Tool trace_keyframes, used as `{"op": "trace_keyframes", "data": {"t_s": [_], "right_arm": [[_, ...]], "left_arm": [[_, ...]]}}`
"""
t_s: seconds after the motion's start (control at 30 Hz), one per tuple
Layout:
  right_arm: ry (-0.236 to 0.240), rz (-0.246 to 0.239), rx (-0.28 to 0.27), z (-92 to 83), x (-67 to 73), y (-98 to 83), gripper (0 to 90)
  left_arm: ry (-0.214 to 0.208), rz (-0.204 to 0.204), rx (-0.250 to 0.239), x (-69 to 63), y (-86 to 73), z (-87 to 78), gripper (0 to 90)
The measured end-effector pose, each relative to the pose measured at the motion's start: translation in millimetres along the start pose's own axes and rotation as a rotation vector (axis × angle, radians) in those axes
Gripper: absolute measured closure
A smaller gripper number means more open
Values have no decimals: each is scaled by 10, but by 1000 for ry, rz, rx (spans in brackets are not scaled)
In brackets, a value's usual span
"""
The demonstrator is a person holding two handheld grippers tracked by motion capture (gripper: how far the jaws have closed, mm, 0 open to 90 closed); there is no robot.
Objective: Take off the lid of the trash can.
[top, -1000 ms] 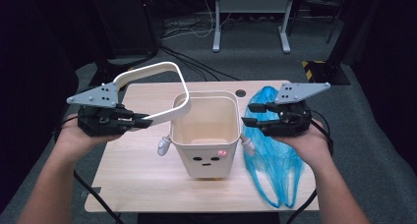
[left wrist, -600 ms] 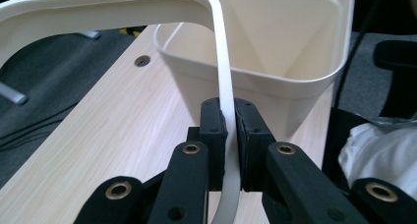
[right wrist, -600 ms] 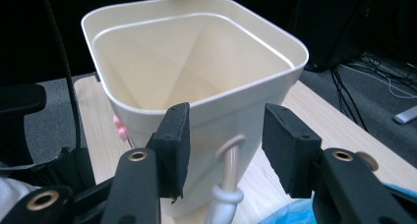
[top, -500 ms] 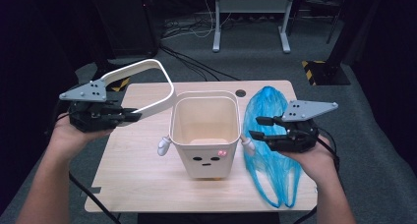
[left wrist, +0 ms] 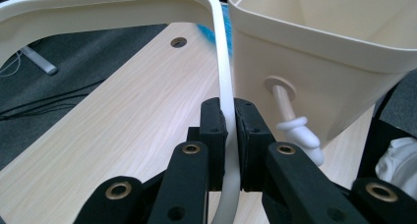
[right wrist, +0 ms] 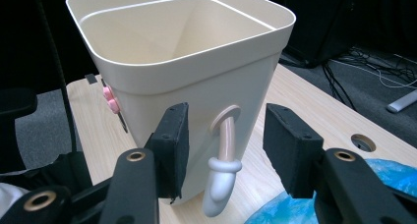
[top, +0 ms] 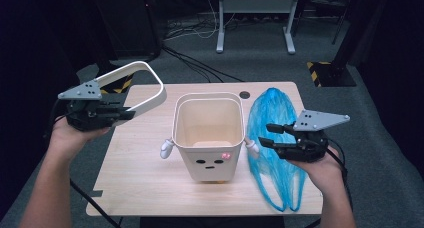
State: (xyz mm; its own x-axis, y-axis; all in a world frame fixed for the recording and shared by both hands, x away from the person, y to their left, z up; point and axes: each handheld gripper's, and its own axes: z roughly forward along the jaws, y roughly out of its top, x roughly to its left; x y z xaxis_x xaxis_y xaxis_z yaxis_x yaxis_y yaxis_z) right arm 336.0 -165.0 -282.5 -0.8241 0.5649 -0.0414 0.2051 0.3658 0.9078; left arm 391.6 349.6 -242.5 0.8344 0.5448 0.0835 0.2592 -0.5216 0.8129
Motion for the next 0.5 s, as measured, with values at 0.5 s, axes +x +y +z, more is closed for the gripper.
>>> {"op": "trace_keyframes", "data": {"t_s": [0.5], "right_arm": [[-17,-1,0,-1,15,-45,516]], "left_arm": [[-3,-50,30,90,-398,294,835]]}}
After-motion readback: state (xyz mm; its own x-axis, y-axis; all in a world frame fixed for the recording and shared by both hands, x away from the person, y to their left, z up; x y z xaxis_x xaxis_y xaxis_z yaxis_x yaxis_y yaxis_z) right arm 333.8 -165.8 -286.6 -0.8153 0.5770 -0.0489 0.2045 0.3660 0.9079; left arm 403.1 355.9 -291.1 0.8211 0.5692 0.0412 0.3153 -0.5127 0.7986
